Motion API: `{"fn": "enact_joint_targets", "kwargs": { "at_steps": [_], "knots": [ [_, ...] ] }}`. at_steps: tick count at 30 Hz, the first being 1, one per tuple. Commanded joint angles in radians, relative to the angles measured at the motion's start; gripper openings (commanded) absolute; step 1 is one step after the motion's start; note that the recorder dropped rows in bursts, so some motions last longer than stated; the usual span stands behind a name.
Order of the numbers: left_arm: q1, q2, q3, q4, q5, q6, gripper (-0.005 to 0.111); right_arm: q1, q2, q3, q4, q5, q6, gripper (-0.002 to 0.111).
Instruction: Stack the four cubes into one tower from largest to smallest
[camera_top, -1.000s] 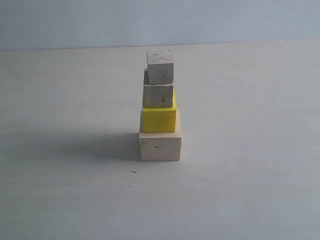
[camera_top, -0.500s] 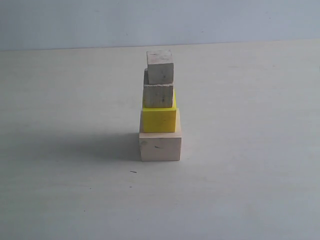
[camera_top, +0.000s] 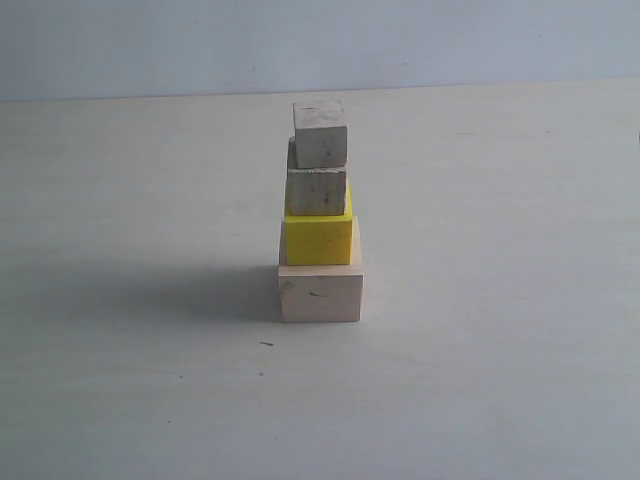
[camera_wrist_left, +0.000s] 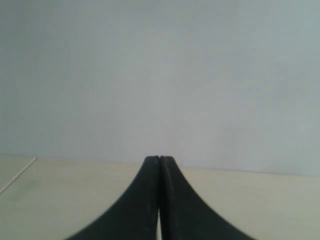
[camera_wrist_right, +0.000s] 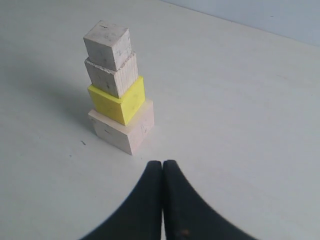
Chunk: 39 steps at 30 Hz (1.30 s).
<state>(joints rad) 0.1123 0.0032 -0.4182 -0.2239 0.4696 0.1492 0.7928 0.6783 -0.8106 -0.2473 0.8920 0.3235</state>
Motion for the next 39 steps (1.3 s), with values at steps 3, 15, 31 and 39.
{"fn": "enact_joint_targets", "kwargs": {
  "at_steps": [3,15,31,39],
  "knots": [
    [0.004,-0.003,0.224,-0.081,-0.179,-0.007,0.000,0.003,-0.003,0.005,0.003,-0.004,-0.007,0.000],
    [-0.078,-0.003,0.418,-0.090,-0.334,0.037,0.000,0.003,-0.003,0.005,0.003,-0.004,-0.007,0.000],
    [-0.014,-0.003,0.418,0.003,-0.142,0.042,0.000,0.003,-0.003,0.005,0.003,-0.004,-0.007,0.000],
    [-0.014,-0.003,0.418,0.048,-0.142,0.042,0.000,0.003,-0.003,0.005,0.003,-0.004,-0.006,0.000]
  ]
}}
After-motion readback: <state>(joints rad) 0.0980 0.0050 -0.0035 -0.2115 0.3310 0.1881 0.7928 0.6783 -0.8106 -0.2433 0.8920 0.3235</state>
